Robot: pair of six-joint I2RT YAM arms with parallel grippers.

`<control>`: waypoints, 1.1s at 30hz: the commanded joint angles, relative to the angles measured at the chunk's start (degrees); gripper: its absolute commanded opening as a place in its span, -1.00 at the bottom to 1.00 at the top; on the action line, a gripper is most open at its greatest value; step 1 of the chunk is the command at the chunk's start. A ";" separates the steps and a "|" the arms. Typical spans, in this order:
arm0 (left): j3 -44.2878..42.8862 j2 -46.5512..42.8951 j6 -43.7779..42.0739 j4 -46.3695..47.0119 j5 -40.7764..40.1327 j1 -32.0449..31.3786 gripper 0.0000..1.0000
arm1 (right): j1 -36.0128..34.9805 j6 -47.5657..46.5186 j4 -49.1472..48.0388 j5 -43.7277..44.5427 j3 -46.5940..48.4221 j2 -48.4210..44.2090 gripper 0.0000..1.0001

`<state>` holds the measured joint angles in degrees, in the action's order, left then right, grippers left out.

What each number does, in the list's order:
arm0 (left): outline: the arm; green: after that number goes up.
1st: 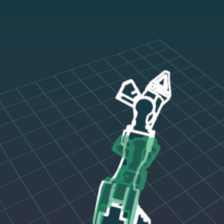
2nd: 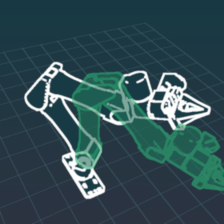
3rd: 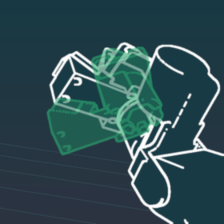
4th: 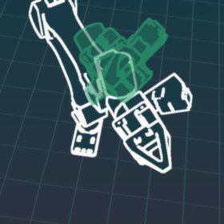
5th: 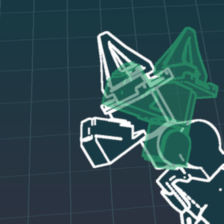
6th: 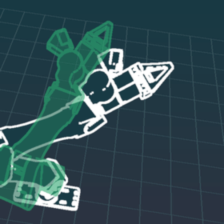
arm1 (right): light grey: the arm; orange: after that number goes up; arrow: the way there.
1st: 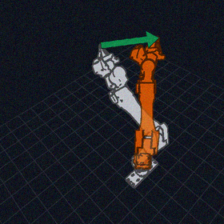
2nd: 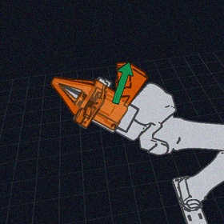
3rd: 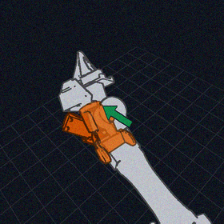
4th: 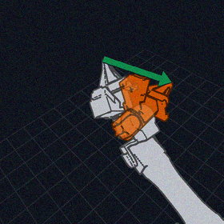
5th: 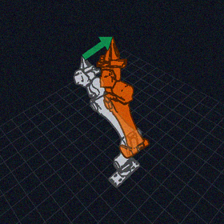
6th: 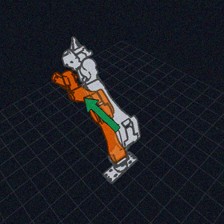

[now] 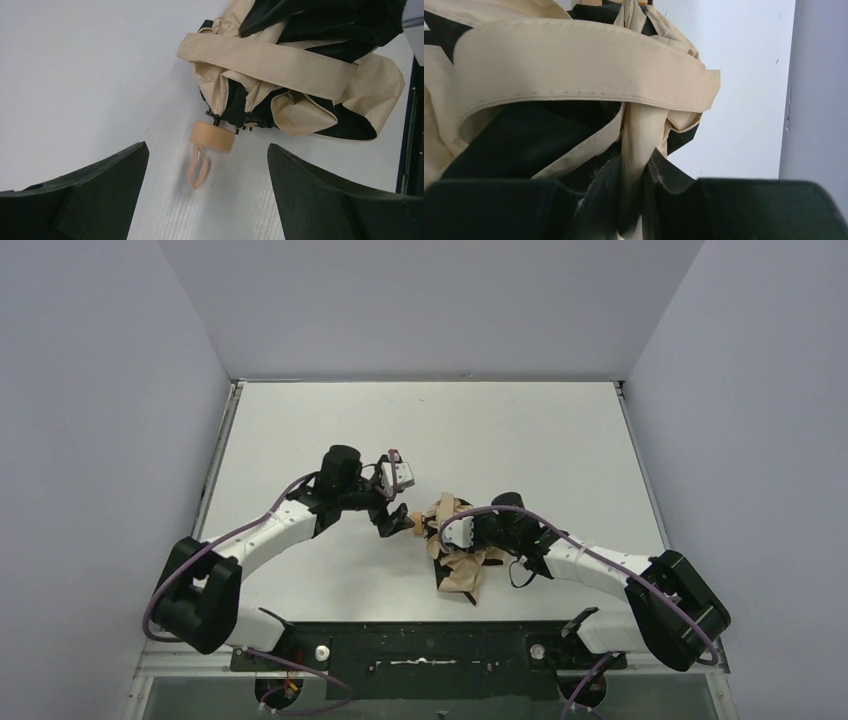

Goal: Put away the umbrella

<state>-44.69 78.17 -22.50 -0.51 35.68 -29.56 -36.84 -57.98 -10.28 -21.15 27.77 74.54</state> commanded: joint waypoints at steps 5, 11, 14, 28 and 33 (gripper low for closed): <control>-10.90 12.41 -9.19 -11.68 15.08 0.26 0.75 | -1.56 -0.73 -3.20 1.85 -1.07 -2.35 -0.81; -12.07 17.93 -10.39 -10.70 14.46 -1.84 0.76 | -2.01 -0.02 -4.10 1.81 -1.15 -2.00 -0.81; -13.40 20.56 -11.34 -12.09 15.16 -2.85 0.76 | -2.28 0.17 -4.35 1.94 -1.21 -1.65 -0.81; -12.37 27.12 -5.91 -2.68 11.45 -6.11 0.76 | -2.95 4.69 -10.28 2.91 -2.52 -1.22 -0.81; -12.58 29.36 -4.21 -0.98 10.89 -6.74 0.55 | -3.32 5.33 -11.53 3.77 -3.06 -1.02 -0.81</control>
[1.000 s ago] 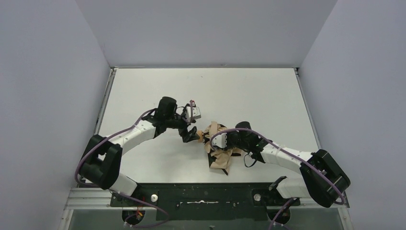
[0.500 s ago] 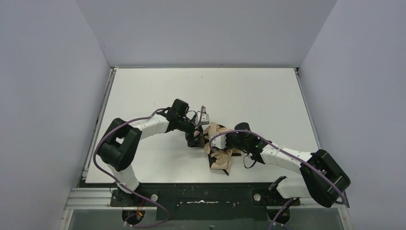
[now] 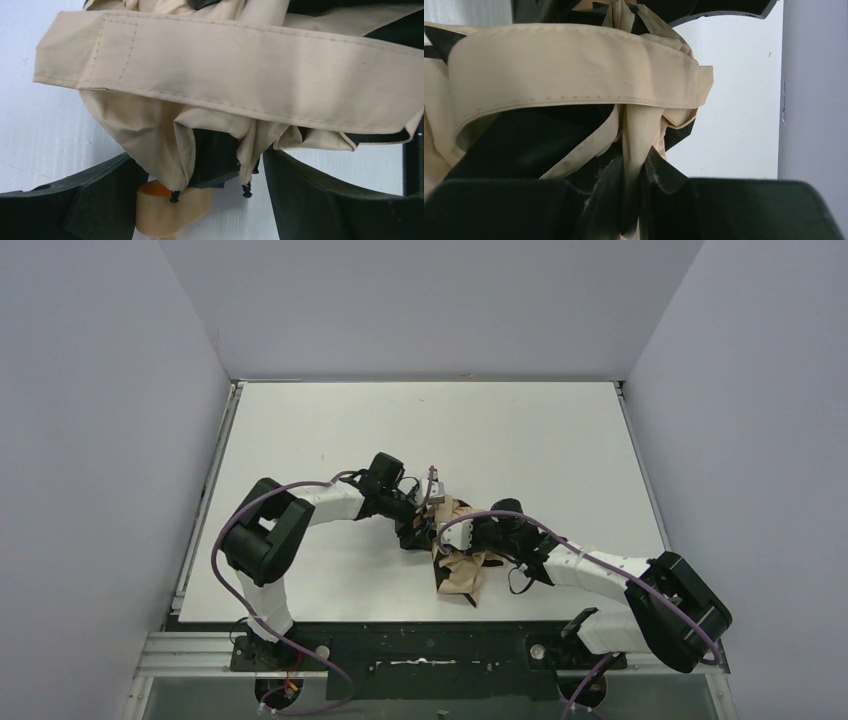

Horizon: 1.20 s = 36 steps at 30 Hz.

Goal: Put away the umbrella

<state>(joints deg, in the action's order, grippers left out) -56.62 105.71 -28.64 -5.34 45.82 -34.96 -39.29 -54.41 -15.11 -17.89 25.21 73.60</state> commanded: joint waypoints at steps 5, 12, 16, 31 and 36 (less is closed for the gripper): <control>-1.37 3.45 1.93 3.02 -0.83 -2.53 0.24 | -0.97 2.93 -7.87 1.37 -0.71 0.39 -0.82; -1.15 3.64 0.53 1.83 -2.84 -3.10 -0.48 | -0.97 3.70 -8.17 1.81 -0.51 0.16 -0.80; -1.46 3.41 -0.67 0.29 -3.72 -3.10 -0.91 | -0.97 2.15 -1.41 1.02 0.88 -2.28 -0.48; -4.17 3.74 -0.98 -4.00 -6.29 -2.15 -1.00 | -0.26 18.80 27.48 8.10 11.32 -23.94 0.36; -5.03 4.10 -0.63 -5.14 -6.84 -2.04 -1.00 | -0.26 48.22 30.05 17.56 16.90 -26.33 0.13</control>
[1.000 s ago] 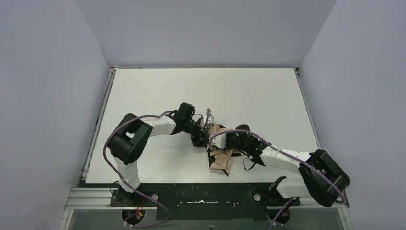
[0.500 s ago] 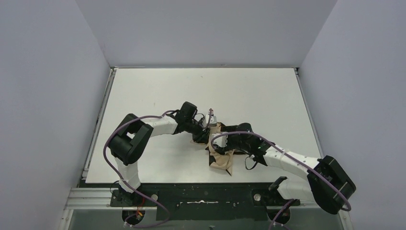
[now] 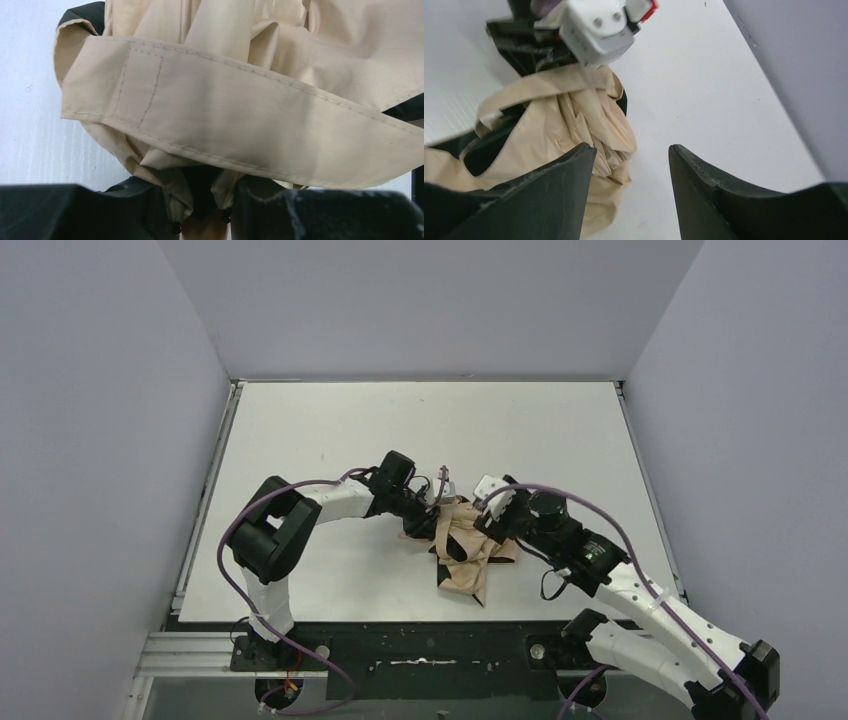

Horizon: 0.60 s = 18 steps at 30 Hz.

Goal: Put away the umbrella

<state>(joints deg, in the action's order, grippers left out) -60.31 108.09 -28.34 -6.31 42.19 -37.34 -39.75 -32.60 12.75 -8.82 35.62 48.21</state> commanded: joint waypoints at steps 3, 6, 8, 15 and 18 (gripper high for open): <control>-1.85 2.00 -0.77 -4.69 -3.41 0.34 -1.00 | 0.19 46.45 5.17 11.65 11.59 1.96 0.03; -2.04 2.20 -0.70 -5.10 -3.67 0.34 -1.00 | 0.03 65.55 4.02 13.28 11.69 3.81 0.06; -2.14 2.20 -0.75 -5.20 -3.83 0.34 -1.00 | -0.43 76.13 1.58 14.91 9.29 3.91 0.06; -2.46 2.45 -0.66 -5.25 -4.22 0.34 -1.00 | -3.61 91.00 -7.38 16.46 2.04 5.63 0.04; -2.56 2.63 -0.81 -5.54 -4.32 0.34 -1.00 | -5.16 91.61 -9.19 15.57 1.74 8.00 -0.03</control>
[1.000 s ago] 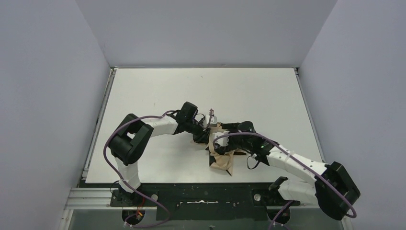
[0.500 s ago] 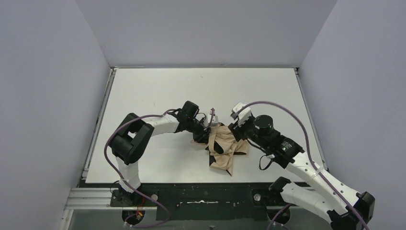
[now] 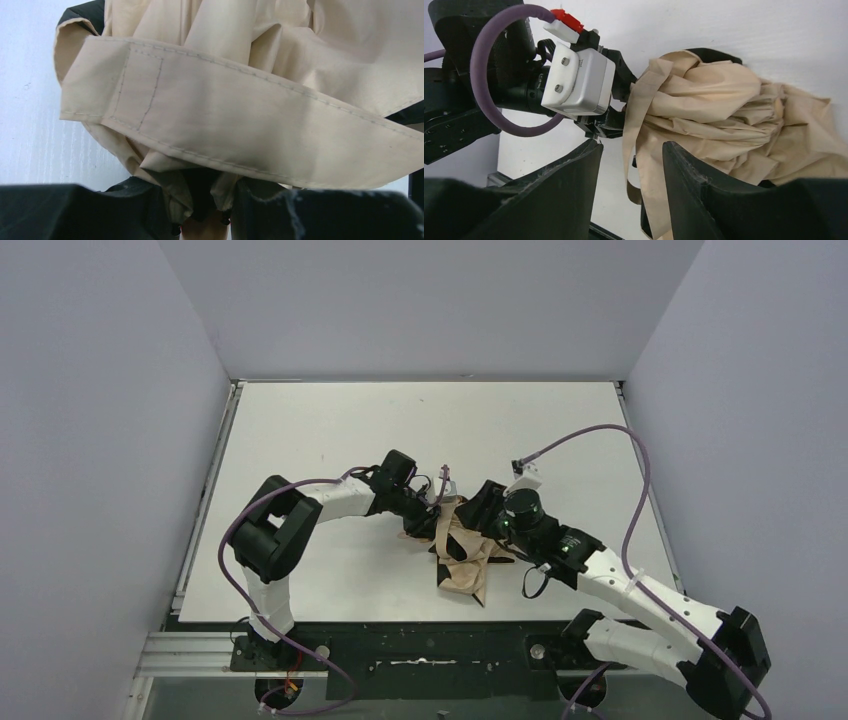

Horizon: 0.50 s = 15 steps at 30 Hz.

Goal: Put away the umbrella

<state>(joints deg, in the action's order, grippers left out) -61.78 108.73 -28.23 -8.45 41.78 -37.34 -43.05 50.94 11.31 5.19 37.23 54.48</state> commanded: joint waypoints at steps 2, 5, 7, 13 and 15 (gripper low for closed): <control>-1.08 2.02 -1.10 -3.42 -4.00 0.34 -1.00 | -3.03 8.45 -8.30 2.31 -0.19 2.85 -0.07; -1.15 2.00 -1.13 -3.42 -4.07 0.34 -1.00 | -3.86 9.76 -9.46 3.54 -1.26 4.12 -0.14; -1.15 2.10 -1.13 -3.57 -4.14 0.34 -1.00 | -3.97 10.64 -9.70 4.18 -1.77 5.13 -0.17; -1.16 2.09 -1.21 -3.66 -4.25 0.34 -1.00 | -4.46 12.02 -10.87 5.03 -3.38 7.34 -0.18; -1.19 2.17 -1.36 -3.76 -4.27 0.34 -1.00 | -4.42 12.45 -13.97 4.80 -4.18 8.09 -0.18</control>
<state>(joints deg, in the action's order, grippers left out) -62.11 108.88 -28.23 -8.88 41.69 -37.34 -46.98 61.36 4.45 7.49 33.89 61.67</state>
